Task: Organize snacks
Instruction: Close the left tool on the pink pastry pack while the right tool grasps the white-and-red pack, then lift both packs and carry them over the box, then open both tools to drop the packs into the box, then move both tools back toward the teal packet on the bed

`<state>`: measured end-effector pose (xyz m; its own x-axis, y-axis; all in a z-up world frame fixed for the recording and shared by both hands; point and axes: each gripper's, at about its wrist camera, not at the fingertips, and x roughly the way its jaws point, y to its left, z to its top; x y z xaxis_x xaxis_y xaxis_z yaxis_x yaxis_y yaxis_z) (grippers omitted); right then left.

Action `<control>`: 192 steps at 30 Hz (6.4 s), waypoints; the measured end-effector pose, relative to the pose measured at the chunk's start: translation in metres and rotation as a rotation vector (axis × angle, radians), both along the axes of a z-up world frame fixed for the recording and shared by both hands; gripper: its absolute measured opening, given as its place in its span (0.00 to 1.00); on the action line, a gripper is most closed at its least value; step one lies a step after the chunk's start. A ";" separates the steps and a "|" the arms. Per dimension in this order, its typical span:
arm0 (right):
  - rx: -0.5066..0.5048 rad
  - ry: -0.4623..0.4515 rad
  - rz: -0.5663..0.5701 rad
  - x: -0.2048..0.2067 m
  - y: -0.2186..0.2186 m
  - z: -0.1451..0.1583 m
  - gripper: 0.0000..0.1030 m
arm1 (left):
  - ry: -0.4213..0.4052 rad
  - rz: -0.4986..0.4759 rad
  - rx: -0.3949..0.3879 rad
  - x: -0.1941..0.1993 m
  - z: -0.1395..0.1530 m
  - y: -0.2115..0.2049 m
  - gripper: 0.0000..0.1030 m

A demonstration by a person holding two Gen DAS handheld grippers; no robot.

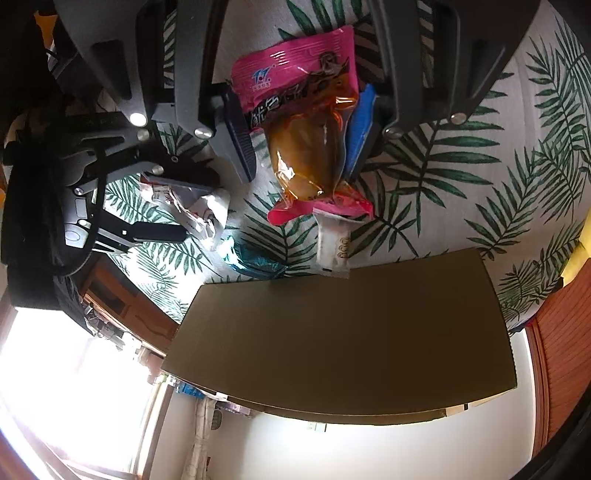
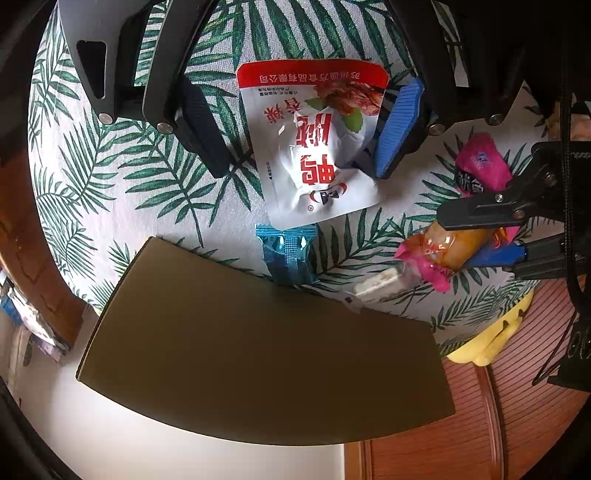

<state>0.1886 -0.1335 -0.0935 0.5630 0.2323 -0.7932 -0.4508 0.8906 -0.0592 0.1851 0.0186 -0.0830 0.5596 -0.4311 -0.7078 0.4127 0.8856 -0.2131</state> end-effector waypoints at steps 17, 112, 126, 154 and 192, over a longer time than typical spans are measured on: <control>0.070 0.003 -0.016 -0.013 -0.008 0.008 0.56 | 0.002 -0.012 -0.028 -0.012 0.003 0.001 0.45; 0.225 -0.237 0.026 0.130 -0.003 0.109 0.57 | -0.295 0.057 -0.002 0.154 0.098 0.014 0.33; 0.192 -0.182 0.016 0.137 0.003 0.092 0.58 | -0.281 0.066 0.028 0.154 0.087 0.002 0.34; 0.250 -0.271 -0.048 0.061 -0.019 0.131 0.62 | -0.348 0.113 0.061 0.087 0.120 0.008 0.55; 0.229 -0.124 -0.031 0.015 -0.025 0.032 0.50 | -0.063 0.042 0.156 0.062 -0.004 -0.033 0.42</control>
